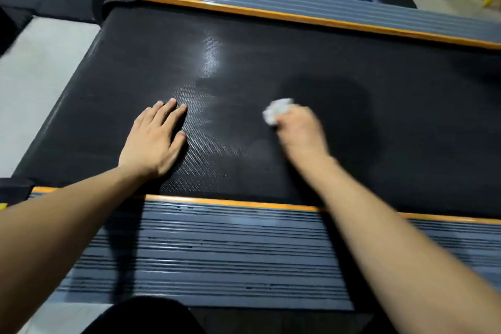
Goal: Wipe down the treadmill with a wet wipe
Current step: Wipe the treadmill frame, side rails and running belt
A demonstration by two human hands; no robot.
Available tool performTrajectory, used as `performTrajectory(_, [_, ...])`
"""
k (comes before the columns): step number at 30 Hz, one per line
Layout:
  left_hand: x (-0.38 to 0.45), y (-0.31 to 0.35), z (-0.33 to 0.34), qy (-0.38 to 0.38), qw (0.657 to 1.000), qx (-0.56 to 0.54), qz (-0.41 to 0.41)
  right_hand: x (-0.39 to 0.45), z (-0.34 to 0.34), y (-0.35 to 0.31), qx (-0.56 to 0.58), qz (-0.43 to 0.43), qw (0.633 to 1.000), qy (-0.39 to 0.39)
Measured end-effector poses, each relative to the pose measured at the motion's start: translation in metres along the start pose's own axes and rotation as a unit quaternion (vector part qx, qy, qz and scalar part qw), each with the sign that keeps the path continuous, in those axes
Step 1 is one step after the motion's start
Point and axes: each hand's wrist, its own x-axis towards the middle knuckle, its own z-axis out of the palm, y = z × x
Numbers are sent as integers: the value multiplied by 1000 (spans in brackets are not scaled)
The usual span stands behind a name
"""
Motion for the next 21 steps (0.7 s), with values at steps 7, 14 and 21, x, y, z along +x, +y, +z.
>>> performTrajectory(7, [-1,5,-7,-44,999,22,-3,-26,-25,19,-5,182,983,18])
performTrajectory(14, [-46,19,-49,-154,988,26,3,-32,17,-91,48,-19,986,-159])
performTrajectory(21, [-88,14,-66,-179,973,-126,-72,-58,-74,48,-56,273,958,-72])
